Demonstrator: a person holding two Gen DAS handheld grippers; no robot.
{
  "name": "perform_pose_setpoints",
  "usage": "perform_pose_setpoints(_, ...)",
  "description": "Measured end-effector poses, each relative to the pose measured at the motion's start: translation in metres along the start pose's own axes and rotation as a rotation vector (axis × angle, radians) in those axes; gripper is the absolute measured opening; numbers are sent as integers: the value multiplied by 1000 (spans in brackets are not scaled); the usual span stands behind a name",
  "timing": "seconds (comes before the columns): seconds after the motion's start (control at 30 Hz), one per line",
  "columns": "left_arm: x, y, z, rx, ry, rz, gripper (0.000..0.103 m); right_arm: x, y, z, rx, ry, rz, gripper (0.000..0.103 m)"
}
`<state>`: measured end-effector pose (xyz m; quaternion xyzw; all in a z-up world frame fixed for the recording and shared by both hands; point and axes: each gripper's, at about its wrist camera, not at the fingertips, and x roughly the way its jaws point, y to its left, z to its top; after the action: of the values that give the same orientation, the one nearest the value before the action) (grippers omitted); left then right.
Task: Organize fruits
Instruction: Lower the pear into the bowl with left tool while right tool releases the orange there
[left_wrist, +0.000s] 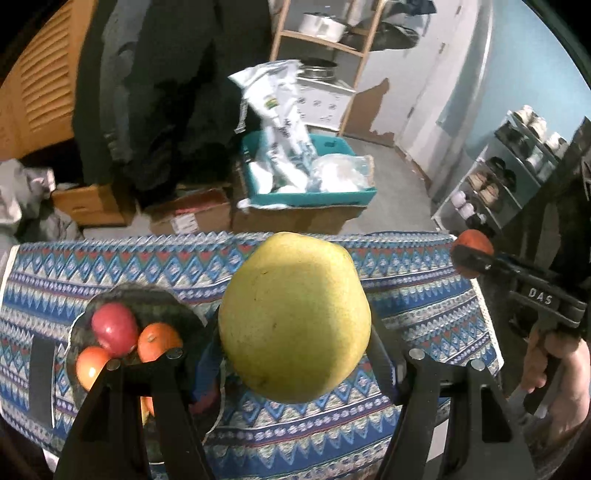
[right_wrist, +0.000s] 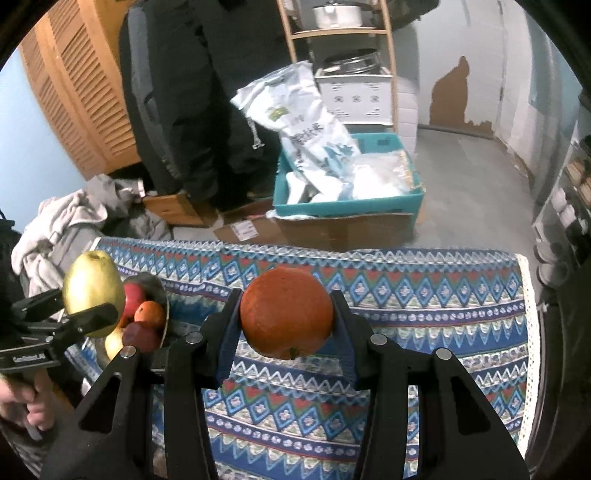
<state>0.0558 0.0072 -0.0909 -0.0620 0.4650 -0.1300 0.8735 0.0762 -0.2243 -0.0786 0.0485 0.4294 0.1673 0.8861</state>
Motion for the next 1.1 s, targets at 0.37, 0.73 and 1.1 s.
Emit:
perform_pose_setpoints(0.37,-12,61,-22,-92,0,55,71,35,50,11,-56,42,66,45)
perform_pose_setpoints(0.73,-8,119,-40,-191,26,128,71,77,118,19,-136,94,139,45)
perform_pose_setpoints(1.1,-4,156,-53,-251,38,170,71,112,165,18,-187,149,187,45)
